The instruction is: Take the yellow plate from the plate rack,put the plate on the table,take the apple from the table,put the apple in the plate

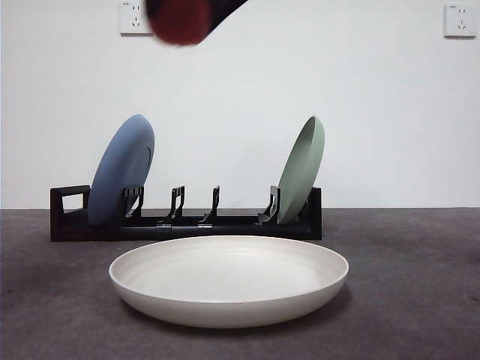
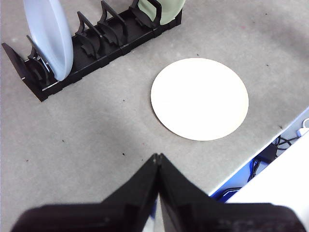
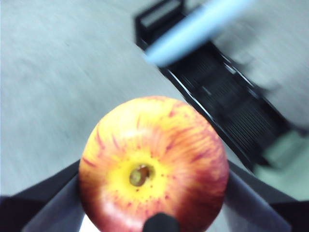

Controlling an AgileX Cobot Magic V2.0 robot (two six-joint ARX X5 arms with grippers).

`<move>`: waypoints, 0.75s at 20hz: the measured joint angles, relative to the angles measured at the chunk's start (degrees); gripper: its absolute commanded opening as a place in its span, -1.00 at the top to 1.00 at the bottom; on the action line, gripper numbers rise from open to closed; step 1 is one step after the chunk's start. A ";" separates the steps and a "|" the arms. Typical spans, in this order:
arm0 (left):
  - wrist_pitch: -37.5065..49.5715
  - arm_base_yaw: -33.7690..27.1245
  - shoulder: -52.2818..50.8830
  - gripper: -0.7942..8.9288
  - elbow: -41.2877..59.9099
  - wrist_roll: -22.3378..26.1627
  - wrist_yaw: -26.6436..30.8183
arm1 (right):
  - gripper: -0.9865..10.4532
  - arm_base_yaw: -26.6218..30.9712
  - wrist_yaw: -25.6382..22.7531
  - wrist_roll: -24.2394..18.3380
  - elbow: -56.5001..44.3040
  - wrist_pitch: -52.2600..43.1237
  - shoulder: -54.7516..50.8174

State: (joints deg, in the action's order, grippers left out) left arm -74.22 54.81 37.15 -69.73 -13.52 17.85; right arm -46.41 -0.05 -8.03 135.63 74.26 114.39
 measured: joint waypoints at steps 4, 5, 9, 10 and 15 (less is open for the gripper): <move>0.00 0.00 0.02 0.85 0.00 0.87 0.00 | 0.85 2.49 -0.15 -0.66 -1.18 3.30 -6.69; 0.00 0.00 0.00 0.85 0.00 1.01 0.00 | 0.85 2.71 -0.09 -0.79 -2.91 3.30 -8.81; 0.00 0.00 0.00 0.85 0.00 1.53 0.00 | 0.85 5.03 0.00 -0.81 -17.92 1.38 -19.04; 0.00 0.00 0.00 0.85 0.00 1.53 0.00 | 0.85 5.57 0.00 -0.63 -24.11 -2.51 -22.27; 0.04 0.00 0.02 0.85 0.00 1.55 0.00 | 0.85 6.19 2.21 2.99 -54.45 -22.47 -35.95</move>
State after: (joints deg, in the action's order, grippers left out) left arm -74.17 54.81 37.17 -69.73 -11.97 17.85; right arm -40.23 2.15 -5.04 81.19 51.79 78.43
